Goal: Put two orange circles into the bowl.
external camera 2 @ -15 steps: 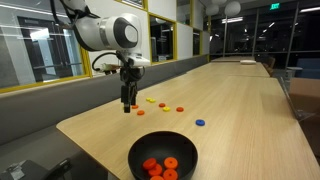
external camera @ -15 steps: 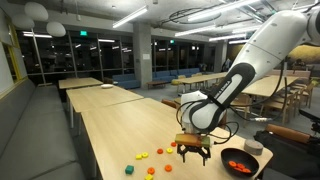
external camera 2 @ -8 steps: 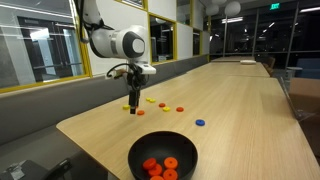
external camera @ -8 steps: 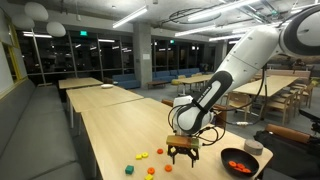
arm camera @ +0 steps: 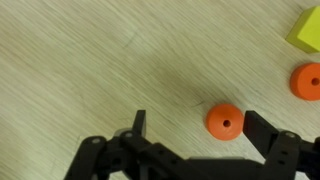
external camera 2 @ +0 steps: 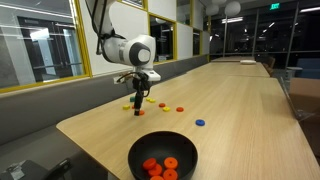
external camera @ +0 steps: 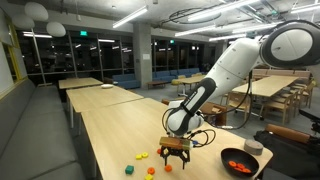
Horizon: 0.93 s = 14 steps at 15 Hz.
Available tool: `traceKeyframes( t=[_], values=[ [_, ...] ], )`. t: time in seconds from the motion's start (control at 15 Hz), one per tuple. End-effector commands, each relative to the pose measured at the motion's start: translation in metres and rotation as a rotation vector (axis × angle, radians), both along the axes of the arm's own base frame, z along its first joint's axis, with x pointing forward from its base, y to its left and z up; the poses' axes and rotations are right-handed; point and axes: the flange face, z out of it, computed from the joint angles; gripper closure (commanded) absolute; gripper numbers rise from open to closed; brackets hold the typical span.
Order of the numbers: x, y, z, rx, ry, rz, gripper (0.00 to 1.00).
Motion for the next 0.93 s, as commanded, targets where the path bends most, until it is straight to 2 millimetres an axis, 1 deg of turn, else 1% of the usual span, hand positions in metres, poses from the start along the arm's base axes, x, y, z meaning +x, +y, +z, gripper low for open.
traceKeyframes(
  t=[0.0,0.4,0.87],
  values=[
    [0.021,0.001,-0.006,0.034,-0.028,-0.005,0.00],
    [0.028,0.001,-0.017,0.039,-0.073,-0.030,0.00],
    [0.024,0.005,-0.020,0.012,-0.079,0.011,0.00]
  ],
)
